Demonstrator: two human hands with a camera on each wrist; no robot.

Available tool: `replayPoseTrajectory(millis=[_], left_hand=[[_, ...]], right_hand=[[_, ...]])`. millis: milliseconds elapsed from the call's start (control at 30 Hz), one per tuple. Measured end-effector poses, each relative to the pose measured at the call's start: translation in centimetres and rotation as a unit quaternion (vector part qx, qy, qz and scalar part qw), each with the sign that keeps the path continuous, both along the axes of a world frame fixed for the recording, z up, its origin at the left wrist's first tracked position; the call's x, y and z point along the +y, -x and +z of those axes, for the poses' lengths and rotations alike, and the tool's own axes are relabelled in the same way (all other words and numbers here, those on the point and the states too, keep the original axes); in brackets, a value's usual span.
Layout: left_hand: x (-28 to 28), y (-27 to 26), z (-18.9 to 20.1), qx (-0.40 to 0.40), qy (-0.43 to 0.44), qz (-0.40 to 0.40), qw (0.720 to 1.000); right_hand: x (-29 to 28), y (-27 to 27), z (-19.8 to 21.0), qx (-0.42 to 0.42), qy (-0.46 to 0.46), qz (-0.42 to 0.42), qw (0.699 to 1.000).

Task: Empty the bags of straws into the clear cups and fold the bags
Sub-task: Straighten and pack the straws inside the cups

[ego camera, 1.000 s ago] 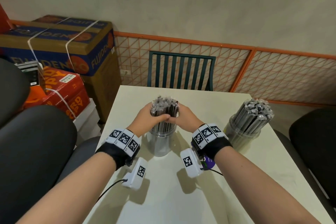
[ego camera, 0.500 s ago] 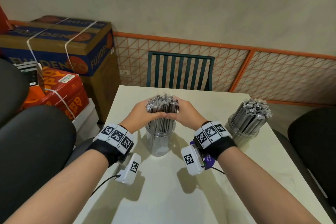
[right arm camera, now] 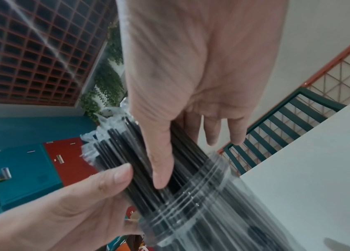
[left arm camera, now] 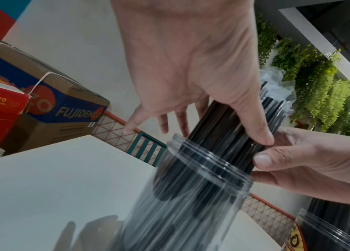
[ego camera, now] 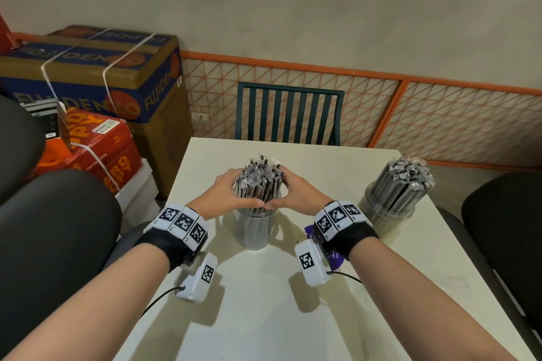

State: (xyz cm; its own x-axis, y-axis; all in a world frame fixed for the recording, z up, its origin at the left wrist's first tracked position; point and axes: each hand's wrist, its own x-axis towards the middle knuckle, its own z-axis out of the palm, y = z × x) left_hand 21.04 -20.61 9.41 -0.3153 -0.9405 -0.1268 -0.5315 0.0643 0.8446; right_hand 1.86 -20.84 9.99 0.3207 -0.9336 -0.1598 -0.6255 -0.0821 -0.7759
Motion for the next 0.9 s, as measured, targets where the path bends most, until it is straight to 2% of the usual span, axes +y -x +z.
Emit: replayPoseTrajectory(millis=[267,433,533,667,767,900], left_hand=[[-0.6,0.5,0.2,0.079,-0.013,-0.045,0.996],[-1.2,1.0,1.9,0.063,0.068,-0.008,0.996],[-1.5,0.5,3.2,0.062,0.082,-0.035,0.994],[-1.4,0.2,2.6,-0.032,0.005,-0.109,0.994],[-1.1,0.0,1.0,-0.019,-0.028,-0.099,0.995],[-0.4,0.0,-0.2,0.037,-0.042,-0.089,0.994]], right_hand=[[0.2,-0.8,-0.3,-0.008,0.026,0.000,1.000],[0.1,-1.3,1.3,-0.010,0.098,-0.031,0.995],[-0.3,-0.8,3.0,0.052,0.093,0.006,0.994],[-0.1,-0.5,2.8,0.157,0.023,0.065,0.985],[0.7,-0.4,1.9,0.126,-0.008,0.058,0.990],[1.9,-0.9,0.9,0.035,0.018,0.007,0.999]])
